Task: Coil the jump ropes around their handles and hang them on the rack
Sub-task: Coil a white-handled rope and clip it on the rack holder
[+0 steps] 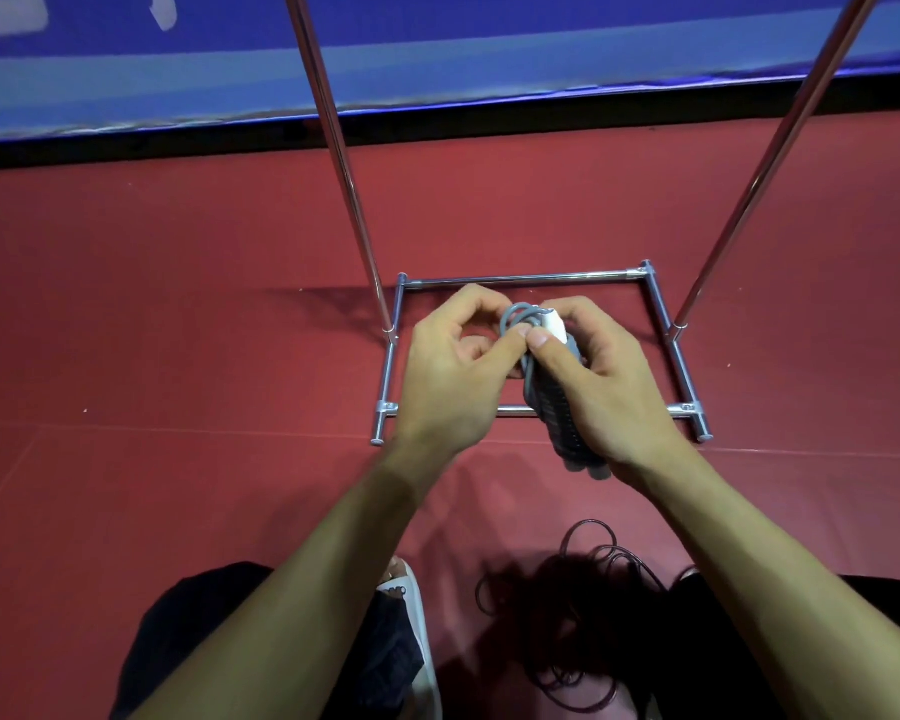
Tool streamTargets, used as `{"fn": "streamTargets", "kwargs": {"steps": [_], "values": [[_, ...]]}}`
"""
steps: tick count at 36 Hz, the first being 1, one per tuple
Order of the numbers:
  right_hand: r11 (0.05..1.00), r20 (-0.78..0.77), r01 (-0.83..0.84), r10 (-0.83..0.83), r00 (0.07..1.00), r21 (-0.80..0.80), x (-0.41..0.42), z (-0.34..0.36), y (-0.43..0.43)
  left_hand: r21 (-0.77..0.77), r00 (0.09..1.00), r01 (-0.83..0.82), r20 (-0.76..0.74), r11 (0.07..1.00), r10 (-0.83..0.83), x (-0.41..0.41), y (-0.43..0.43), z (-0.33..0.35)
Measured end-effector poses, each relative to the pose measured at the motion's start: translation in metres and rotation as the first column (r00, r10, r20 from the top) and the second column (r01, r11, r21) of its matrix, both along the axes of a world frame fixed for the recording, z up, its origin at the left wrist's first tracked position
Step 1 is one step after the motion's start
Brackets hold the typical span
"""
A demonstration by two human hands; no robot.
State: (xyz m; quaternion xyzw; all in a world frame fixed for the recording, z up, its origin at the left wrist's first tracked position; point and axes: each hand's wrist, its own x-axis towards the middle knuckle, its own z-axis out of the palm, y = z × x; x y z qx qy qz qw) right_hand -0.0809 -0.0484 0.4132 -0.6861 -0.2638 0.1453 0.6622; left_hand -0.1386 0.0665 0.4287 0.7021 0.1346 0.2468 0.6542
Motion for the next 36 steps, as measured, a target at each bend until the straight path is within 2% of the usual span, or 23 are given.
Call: {"fn": "streamTargets", "kwargs": {"steps": [4,9,15,17,22,28,36], "values": [[0.995,0.099,0.012,-0.001,0.995,-0.103,0.002,-0.003,-0.002,0.043,1.000,0.020,-0.020,0.999,-0.019,-0.001,0.001,0.000],[0.992,0.104,-0.091,0.100,0.989,-0.084,0.003,0.001,-0.004,0.089,0.999,0.024,-0.031,0.996,-0.021,-0.002,0.000,0.002],[0.992,0.155,0.017,0.003,0.988,-0.129,-0.001,0.000,0.000,0.246,0.999,-0.003,-0.033,0.969,0.011,0.001,0.000,-0.002],[0.992,0.178,0.046,-0.024,0.984,-0.119,-0.001,0.000,0.000,0.205,0.999,0.006,-0.034,0.979,0.001,0.001,0.001,-0.002],[0.992,0.203,0.048,-0.024,0.979,-0.114,-0.001,0.003,-0.002,-0.015,0.995,0.080,-0.054,0.997,-0.080,0.000,0.003,0.001],[0.993,0.213,0.049,-0.025,0.977,-0.107,-0.001,0.005,-0.003,-0.087,0.991,0.124,-0.048,0.988,-0.129,-0.002,0.002,0.002],[0.996,0.231,0.039,-0.020,0.973,-0.079,0.000,0.007,-0.005,-0.373,0.967,0.232,-0.014,0.898,-0.256,-0.005,0.005,0.001]]}}
